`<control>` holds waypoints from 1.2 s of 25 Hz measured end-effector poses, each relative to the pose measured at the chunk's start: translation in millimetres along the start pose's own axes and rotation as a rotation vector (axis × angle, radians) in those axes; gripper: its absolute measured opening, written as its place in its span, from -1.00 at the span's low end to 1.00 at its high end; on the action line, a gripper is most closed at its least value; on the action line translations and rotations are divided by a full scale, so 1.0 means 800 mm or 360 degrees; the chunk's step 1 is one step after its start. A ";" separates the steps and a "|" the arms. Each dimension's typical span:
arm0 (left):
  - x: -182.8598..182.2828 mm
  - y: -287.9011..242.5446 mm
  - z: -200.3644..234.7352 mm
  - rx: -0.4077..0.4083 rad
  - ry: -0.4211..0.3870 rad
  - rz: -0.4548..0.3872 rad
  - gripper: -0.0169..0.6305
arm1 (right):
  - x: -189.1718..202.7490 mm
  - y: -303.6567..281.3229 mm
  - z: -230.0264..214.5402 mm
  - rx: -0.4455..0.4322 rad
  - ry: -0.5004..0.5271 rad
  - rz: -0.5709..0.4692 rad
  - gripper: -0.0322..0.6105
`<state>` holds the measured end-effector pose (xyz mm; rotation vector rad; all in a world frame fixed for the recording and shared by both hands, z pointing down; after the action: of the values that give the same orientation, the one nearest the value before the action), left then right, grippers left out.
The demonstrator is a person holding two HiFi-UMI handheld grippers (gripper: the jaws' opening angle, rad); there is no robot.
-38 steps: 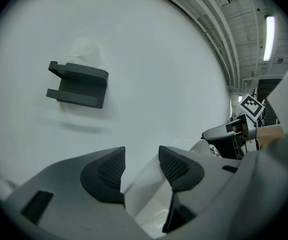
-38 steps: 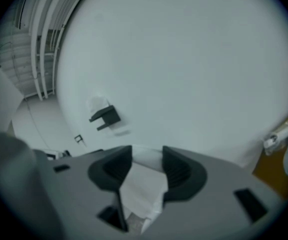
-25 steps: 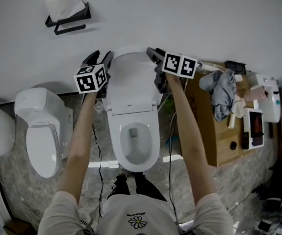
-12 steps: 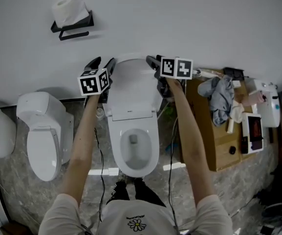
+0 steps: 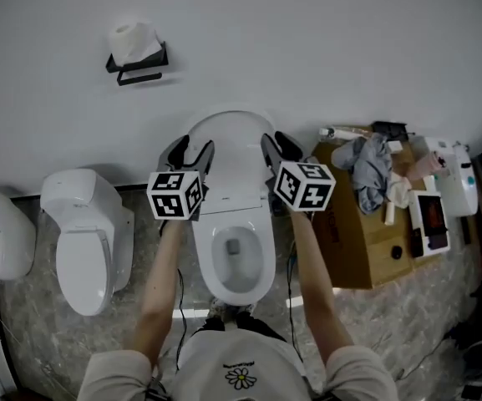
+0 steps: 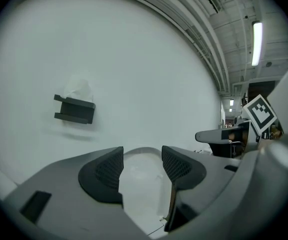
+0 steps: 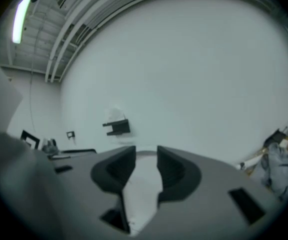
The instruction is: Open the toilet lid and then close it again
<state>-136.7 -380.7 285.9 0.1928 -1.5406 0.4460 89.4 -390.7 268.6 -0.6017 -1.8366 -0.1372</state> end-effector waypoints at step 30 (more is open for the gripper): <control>0.018 0.220 -0.116 -0.0235 -0.0213 -0.0236 -0.87 | 0.113 0.226 0.112 0.0157 0.0261 -0.0204 -0.80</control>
<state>-121.2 -182.5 269.4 0.2237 -1.6703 0.2042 76.7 -170.5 283.8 -0.3919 -1.7118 -0.1751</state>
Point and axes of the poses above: the fingertips, and each gripper's own axes: y backward along the fingers, z to its left, x out of its underside, the point moved 7 cm from there along y, backward along the fingers, and after that the axes turned 7 degrees about -y, right-handed, at the moved point
